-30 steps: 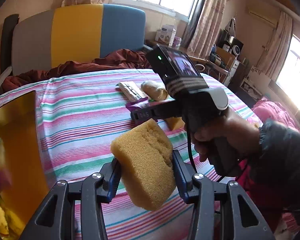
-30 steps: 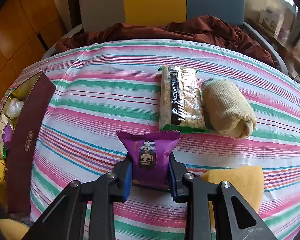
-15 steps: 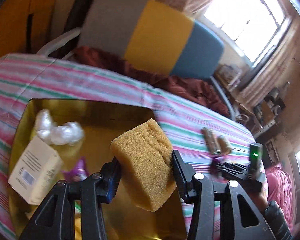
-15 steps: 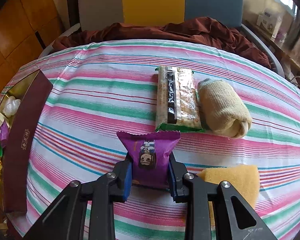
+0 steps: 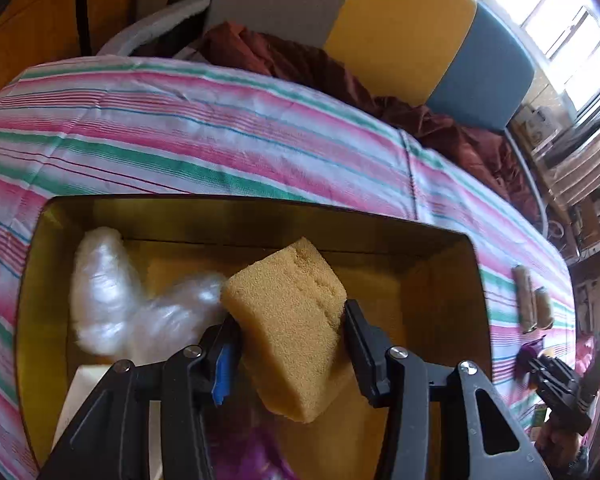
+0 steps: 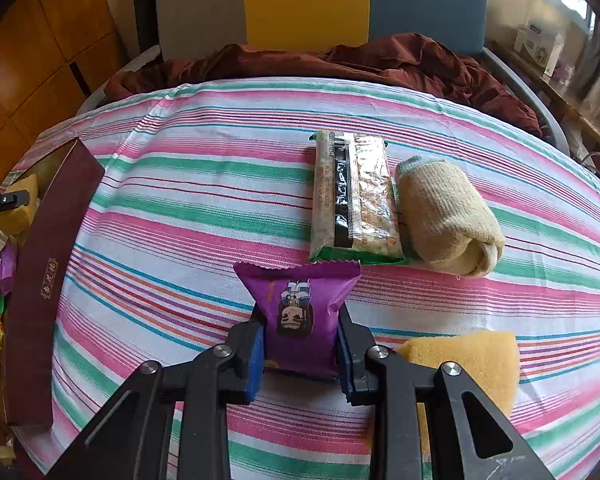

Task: Organize objects
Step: 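Carry the sponge into the gold tray and open left tool while right tool holds the packet, then carry the purple packet into the gold tray and open right tool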

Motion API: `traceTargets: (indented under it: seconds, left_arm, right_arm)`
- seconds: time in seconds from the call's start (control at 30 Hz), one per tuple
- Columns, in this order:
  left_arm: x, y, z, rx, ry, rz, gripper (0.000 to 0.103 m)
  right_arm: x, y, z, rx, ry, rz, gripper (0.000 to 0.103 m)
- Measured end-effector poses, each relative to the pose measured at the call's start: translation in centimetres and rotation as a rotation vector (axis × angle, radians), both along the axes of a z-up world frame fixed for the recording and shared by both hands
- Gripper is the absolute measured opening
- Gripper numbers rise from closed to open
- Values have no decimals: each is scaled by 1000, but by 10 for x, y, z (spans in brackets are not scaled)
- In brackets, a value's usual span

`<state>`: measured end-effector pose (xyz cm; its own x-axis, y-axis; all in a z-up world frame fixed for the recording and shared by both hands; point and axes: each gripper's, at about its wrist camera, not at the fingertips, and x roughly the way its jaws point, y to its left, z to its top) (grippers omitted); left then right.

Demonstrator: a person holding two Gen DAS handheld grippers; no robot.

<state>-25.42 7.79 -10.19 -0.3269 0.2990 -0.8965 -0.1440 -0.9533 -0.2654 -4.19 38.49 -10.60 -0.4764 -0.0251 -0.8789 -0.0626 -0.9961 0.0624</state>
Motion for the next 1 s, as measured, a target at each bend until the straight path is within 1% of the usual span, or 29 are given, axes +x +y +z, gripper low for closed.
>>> traceTargets:
  seconds: [0.03, 0.07, 0.13, 0.23, 0.3, 0.37, 0.5, 0.63, 0.8, 1.0]
  left_arm:
    - [-4, 0, -5, -33, -3, 14, 51]
    - [-6, -1, -6, -47, 5, 21, 56]
    - [-8, -1, -7, -49, 12, 28, 57]
    - [-2, 0, 0, -104, 50, 29, 63]
    - [5, -1, 8, -106, 81, 17, 76]
    - [9, -4, 17, -96, 109, 19, 79]
    - [20, -8, 33, -101, 154, 28, 79]
    - [50, -7, 54, -102, 217, 16, 79]
    - [106, -6, 75, -125, 317, -20, 79]
    - [163, -8, 88, -153, 416, -13, 79]
  right_arm:
    - [0, 0, 0, 1, 0, 2, 30]
    - [0, 0, 0, 1, -1, 3, 30]
    - [0, -1, 0, 1, -1, 3, 30]
    - [0, 0, -1, -1, -2, 4, 30]
    - [0, 0, -1, 0, -2, 6, 30]
    - [0, 0, 0, 1, -2, 6, 30]
    - [0, 0, 0, 5, -1, 8, 30]
    - [1, 0, 0, 18, 0, 7, 30]
    - [1, -1, 1, 36, 5, 8, 30]
    - [2, -1, 2, 48, 6, -2, 30]
